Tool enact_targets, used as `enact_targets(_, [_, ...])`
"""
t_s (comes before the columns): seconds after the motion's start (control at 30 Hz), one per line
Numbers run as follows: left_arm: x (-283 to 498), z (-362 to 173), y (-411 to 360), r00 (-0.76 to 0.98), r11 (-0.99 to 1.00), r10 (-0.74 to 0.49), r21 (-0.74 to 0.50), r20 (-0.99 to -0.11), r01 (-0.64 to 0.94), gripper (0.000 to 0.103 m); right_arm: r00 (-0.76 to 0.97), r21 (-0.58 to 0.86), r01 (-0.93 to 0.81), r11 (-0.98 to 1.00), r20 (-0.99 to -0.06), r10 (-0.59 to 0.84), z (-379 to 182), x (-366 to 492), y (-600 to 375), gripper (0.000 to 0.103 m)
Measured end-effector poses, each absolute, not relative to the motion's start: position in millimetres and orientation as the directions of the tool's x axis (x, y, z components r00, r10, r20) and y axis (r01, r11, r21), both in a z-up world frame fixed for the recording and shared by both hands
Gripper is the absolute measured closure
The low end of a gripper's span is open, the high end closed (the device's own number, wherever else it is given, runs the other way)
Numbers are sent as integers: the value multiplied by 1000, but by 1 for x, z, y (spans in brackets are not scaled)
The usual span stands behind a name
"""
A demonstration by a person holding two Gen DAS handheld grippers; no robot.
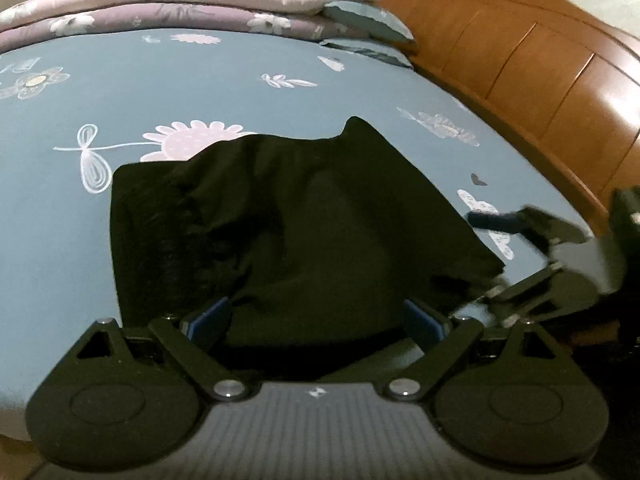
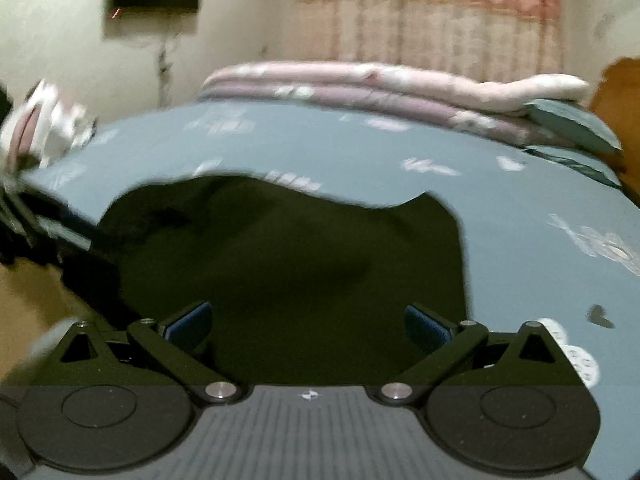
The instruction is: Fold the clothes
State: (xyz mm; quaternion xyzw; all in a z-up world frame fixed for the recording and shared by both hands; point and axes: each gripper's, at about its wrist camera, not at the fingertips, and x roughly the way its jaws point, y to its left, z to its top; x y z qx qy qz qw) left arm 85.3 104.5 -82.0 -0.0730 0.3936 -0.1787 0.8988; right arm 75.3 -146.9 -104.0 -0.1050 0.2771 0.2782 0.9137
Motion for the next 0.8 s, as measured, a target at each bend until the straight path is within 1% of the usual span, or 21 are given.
enact_targets(0.07, [82, -77, 109, 634, 922, -387, -281, -669, 267, 10, 672, -45, -573, 818, -598, 438, -113, 74, -139, 0])
enact_targets(0.2, [94, -55, 113, 676, 914, -406, -272, -616, 301, 10, 656, 21, -552, 834, -607, 449, -112, 71, -146, 0])
enact_targets(0.3, [118, -46, 110, 693, 894, -448, -291, -565, 341, 10, 683, -1, -520, 854, -601, 415, -106, 64, -152, 0])
enact_targets(0.37, [140, -53, 107, 682, 885, -465, -317, -565, 341, 10, 702, -25, -504, 863, -595, 392, -103, 59, -155, 0])
enact_targets(0.43, [159, -65, 106, 674, 894, -448, -317, -587, 318, 10, 713, -48, -499, 865, -590, 379, -100, 57, -157, 0])
enact_targets(0.47, [165, -72, 108, 673, 904, -426, -308, -604, 296, 11, 722, -67, -498, 865, -584, 371, -98, 54, -159, 0])
enact_targets(0.5, [170, -79, 114, 673, 919, -393, -292, -626, 265, 13, 732, -88, -497, 863, -576, 363, -96, 50, -161, 0])
enact_targets(0.53, [174, -86, 119, 672, 933, -360, -275, -647, 234, 22, 743, -110, -496, 861, -568, 355, -95, 47, -163, 0])
enact_targets(0.57, [175, -89, 125, 672, 934, -353, -282, -651, 218, 25, 756, -138, -490, 860, -558, 341, -93, 44, -165, 0])
enact_targets(0.63, [170, -88, 135, 675, 922, -377, -326, -634, 209, 25, 788, -211, -467, 859, -541, 295, -92, 38, -171, 0])
enact_targets(0.67, [165, -84, 135, 678, 922, -377, -325, -631, 210, 24, 801, -249, -454, 855, -533, 270, -93, 35, -175, 0])
enact_targets(0.73, [156, -73, 128, 687, 927, -371, -295, -625, 232, 19, 824, -319, -433, 843, -520, 227, -94, 30, -181, 0])
enact_targets(0.8, [147, -64, 117, 693, 920, -391, -268, -605, 285, 19, 839, -371, -418, 829, -509, 195, -97, 26, -187, 0])
